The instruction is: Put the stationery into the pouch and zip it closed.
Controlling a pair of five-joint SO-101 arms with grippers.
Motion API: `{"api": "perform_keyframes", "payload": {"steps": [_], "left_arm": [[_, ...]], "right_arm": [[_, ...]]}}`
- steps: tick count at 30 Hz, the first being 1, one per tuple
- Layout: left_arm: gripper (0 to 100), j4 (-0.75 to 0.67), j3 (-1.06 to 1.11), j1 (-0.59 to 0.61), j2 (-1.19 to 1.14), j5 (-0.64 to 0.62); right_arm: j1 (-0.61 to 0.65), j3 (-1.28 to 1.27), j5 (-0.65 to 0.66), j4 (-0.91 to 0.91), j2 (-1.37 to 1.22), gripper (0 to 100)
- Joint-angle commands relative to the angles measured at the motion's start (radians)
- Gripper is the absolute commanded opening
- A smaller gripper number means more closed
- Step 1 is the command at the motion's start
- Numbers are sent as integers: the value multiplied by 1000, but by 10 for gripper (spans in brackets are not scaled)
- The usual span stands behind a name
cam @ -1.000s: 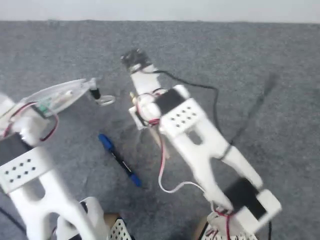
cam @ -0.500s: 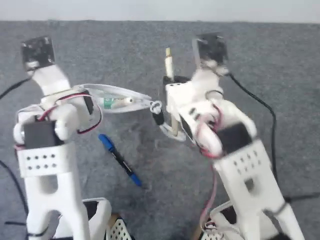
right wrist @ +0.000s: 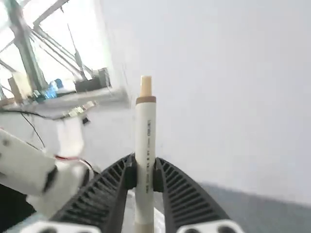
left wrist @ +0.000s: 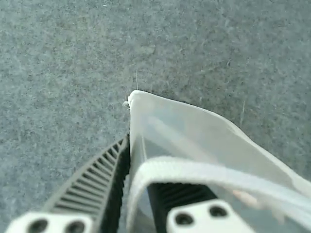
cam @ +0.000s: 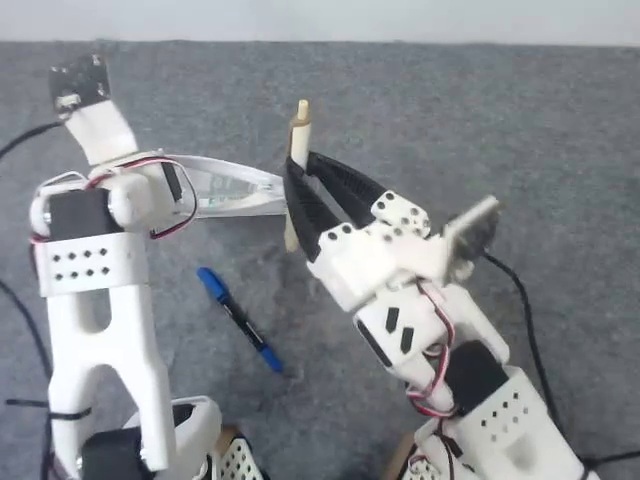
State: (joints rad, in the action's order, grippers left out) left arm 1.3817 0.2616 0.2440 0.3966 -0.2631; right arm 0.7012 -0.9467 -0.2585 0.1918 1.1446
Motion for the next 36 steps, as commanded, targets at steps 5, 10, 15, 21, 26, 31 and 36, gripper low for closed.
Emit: {"api": "perform_keyframes", "payload": {"steps": [5, 10, 15, 21, 26, 31, 36], "left_arm": [[9, -14, 10, 8, -69, 15], [9, -14, 18, 8, -69, 15], [9, -14, 19, 8, -69, 15], [9, -12, 21, 9, -69, 15], [9, -14, 31, 9, -69, 18], [9, -20, 30, 46, -69, 18], [9, -20, 30, 52, -69, 18]], "right_arm": [[64, -5, -9, -252, 45, 6], [68, -5, -12, -386, 36, 6], [70, -5, -14, -538, -77, 6], [96, -2, -6, -687, -277, 6], [88, 2, 21, -743, -412, 6], [90, 2, 203, -776, -498, 6], [90, -3, 364, -776, -541, 6]]}}
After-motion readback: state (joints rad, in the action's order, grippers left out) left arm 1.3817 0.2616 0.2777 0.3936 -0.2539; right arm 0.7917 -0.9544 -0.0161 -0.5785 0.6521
